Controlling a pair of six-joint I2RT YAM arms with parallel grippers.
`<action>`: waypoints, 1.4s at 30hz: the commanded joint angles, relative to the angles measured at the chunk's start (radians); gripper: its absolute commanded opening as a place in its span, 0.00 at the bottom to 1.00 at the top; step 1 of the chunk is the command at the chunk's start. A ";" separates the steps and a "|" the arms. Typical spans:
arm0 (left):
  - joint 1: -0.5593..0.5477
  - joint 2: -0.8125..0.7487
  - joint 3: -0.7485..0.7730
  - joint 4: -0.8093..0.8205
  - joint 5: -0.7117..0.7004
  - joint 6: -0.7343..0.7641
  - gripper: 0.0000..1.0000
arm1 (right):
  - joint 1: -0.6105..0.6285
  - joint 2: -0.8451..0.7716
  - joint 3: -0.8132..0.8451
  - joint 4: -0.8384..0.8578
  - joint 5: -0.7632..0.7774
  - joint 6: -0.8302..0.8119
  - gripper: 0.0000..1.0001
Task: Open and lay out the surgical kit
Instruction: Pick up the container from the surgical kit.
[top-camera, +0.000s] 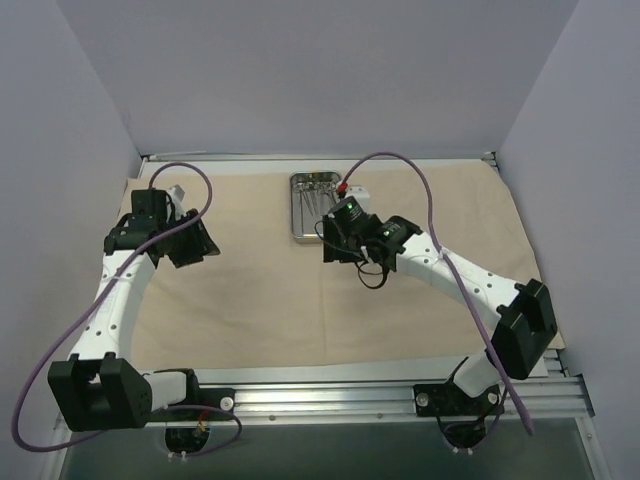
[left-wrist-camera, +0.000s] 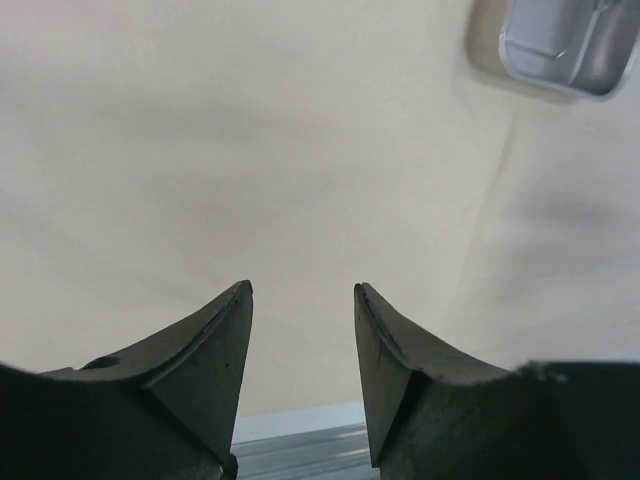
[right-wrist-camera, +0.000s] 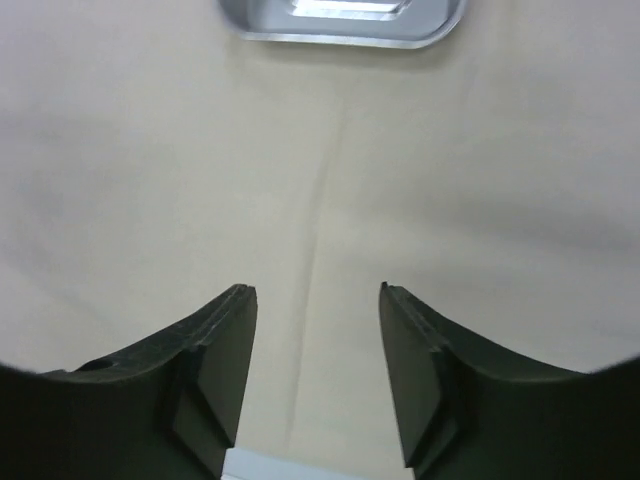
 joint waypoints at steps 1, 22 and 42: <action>-0.001 -0.039 0.031 0.062 0.000 0.054 0.57 | -0.110 0.079 0.062 -0.050 -0.014 -0.075 0.55; -0.018 -0.105 -0.023 0.202 0.314 0.031 0.94 | -0.467 0.740 0.760 -0.148 -0.267 -0.294 0.72; -0.036 -0.046 0.066 0.058 0.130 0.146 0.94 | -0.452 0.726 0.713 -0.007 -0.279 -0.291 0.62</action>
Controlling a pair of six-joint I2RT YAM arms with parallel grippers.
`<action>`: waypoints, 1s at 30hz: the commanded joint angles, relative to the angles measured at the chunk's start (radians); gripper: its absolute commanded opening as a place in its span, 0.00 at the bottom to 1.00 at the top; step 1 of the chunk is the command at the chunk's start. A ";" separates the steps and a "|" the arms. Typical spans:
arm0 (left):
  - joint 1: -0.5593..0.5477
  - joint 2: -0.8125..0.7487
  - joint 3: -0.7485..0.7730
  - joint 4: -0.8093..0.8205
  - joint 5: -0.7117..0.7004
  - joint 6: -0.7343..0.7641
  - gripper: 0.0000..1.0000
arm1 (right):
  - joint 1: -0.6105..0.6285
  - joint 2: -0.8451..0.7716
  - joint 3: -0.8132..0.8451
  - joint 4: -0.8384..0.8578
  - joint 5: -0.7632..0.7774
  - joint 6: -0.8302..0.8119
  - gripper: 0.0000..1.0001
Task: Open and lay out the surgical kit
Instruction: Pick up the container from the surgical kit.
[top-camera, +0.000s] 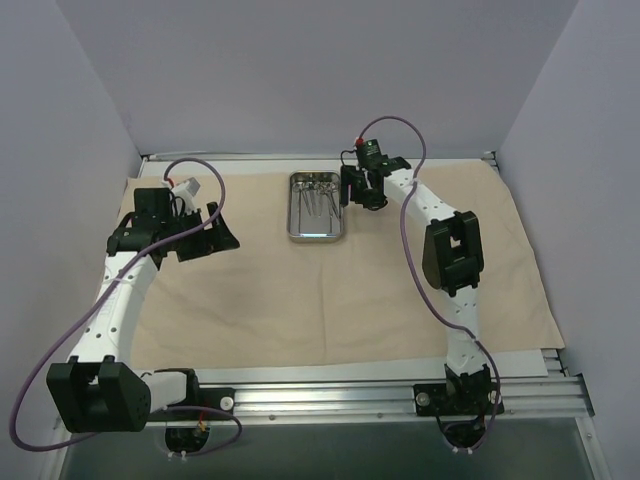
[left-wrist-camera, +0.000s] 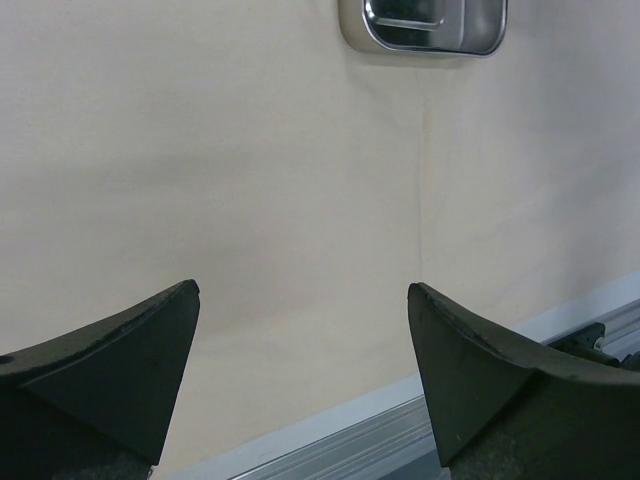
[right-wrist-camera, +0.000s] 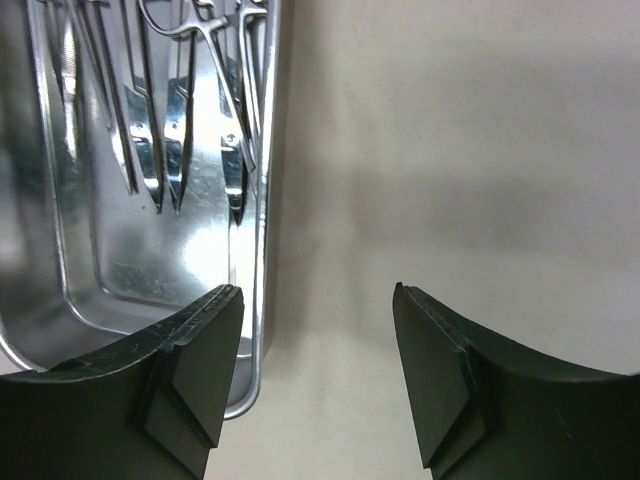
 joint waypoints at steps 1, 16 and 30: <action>-0.005 0.023 0.073 -0.046 -0.063 0.043 0.94 | 0.006 0.022 0.071 0.003 -0.039 0.001 0.62; -0.006 0.017 0.067 -0.056 -0.042 0.034 0.67 | 0.012 0.208 0.255 -0.038 -0.120 -0.015 0.38; -0.006 0.005 0.038 -0.060 -0.022 0.030 0.60 | -0.014 0.136 0.265 -0.017 -0.125 -0.025 0.00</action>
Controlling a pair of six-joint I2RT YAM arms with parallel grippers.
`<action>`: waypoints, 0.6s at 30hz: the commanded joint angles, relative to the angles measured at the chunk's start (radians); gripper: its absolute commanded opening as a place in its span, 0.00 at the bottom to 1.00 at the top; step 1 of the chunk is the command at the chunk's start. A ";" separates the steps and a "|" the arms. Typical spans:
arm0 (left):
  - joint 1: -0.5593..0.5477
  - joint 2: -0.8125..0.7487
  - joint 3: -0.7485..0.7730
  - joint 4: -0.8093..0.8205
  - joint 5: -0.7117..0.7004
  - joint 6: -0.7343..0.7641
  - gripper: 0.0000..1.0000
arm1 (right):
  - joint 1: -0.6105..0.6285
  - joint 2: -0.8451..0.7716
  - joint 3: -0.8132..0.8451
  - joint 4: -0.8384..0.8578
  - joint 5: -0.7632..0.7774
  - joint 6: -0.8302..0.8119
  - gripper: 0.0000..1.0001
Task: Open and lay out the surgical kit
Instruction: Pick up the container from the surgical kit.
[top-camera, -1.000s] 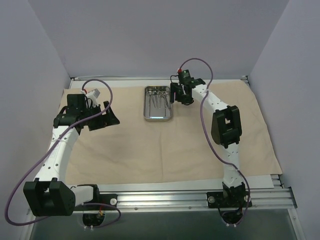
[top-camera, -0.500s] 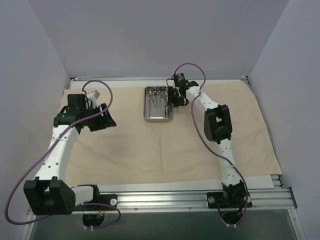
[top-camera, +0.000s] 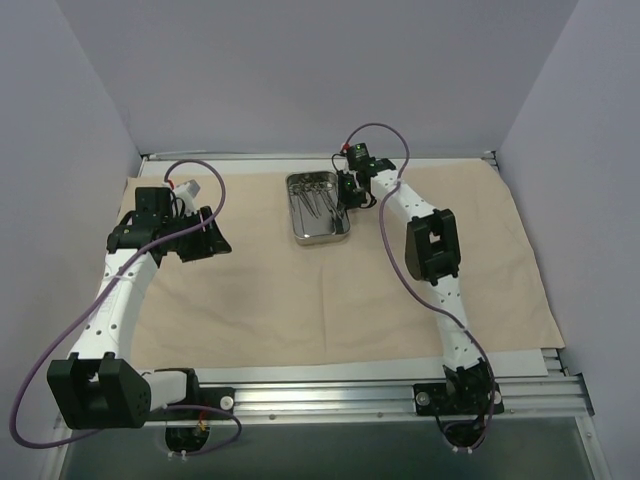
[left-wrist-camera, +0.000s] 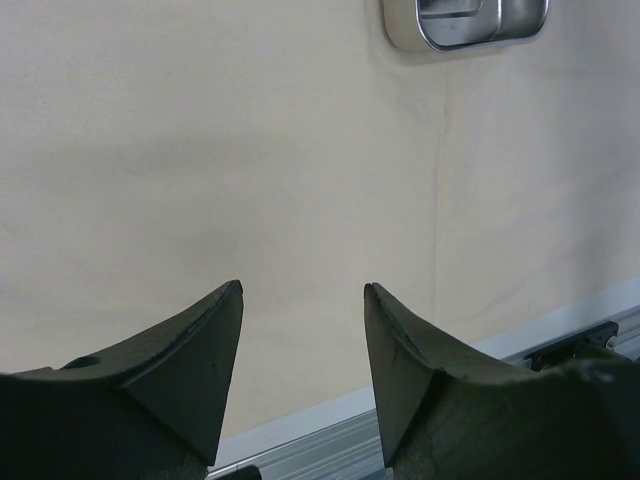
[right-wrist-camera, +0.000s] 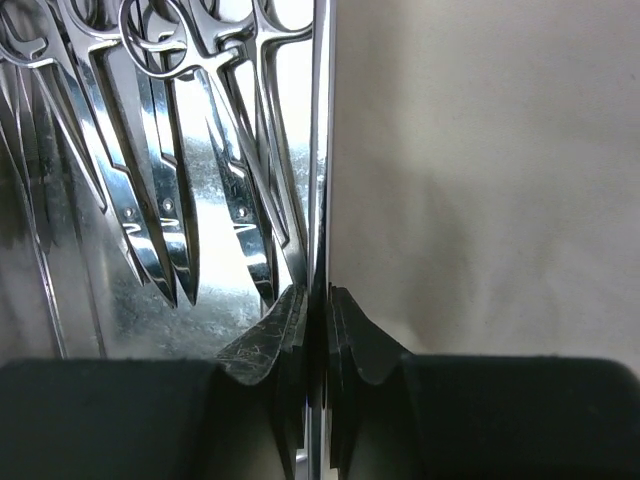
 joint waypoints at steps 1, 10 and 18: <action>-0.005 -0.021 0.016 -0.001 0.024 0.011 0.60 | -0.030 -0.159 -0.041 0.027 -0.001 0.004 0.00; -0.005 0.014 0.011 0.007 0.074 0.007 0.54 | -0.162 -0.506 -0.372 0.079 0.013 -0.047 0.00; -0.005 0.016 -0.006 0.030 0.108 0.009 0.56 | -0.348 -0.693 -0.645 0.092 0.039 -0.217 0.00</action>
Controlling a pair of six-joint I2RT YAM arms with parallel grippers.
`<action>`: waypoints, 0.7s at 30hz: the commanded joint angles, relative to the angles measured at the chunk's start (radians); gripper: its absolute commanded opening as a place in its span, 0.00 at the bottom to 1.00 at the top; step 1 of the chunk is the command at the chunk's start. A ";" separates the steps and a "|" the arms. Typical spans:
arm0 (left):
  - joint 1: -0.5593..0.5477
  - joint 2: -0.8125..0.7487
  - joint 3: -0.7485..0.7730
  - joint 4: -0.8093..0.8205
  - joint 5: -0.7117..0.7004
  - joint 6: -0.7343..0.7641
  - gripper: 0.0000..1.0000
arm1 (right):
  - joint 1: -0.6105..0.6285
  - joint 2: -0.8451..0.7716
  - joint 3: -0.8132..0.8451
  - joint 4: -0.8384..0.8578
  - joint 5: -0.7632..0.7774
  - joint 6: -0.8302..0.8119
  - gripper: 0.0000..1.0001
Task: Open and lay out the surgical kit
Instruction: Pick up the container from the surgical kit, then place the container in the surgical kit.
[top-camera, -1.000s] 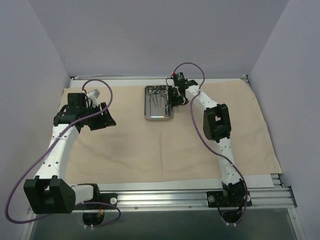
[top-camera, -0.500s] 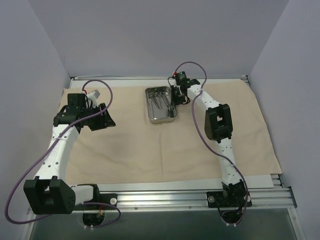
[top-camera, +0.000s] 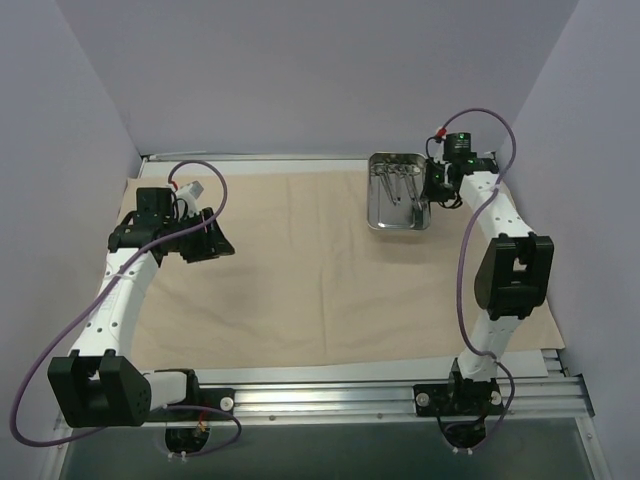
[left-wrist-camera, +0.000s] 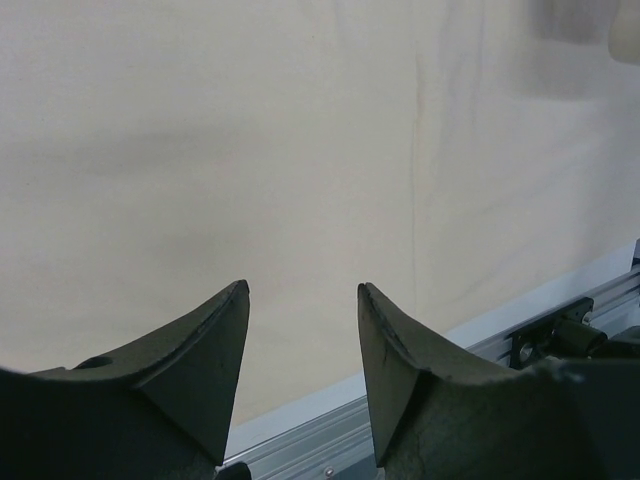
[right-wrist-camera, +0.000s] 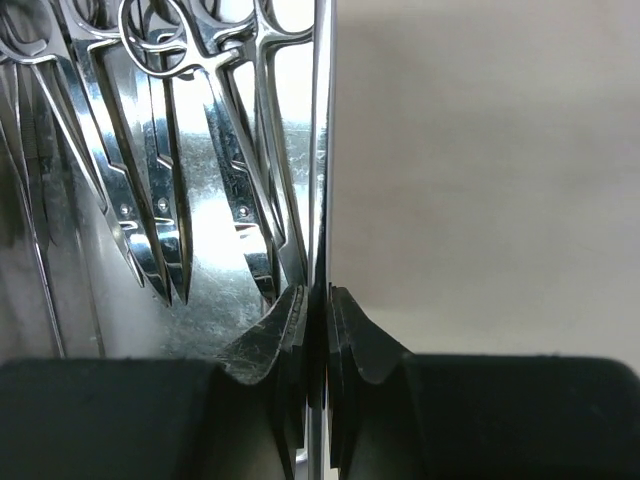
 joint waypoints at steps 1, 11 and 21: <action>-0.005 0.007 -0.008 0.035 0.049 0.001 0.57 | -0.042 -0.079 -0.075 0.042 0.017 -0.133 0.00; -0.011 0.061 0.014 0.031 0.065 -0.002 0.57 | -0.177 -0.027 -0.123 0.056 -0.021 -0.279 0.00; -0.009 0.162 0.141 -0.030 0.009 0.024 0.57 | -0.242 -0.002 -0.265 0.118 -0.034 -0.280 0.00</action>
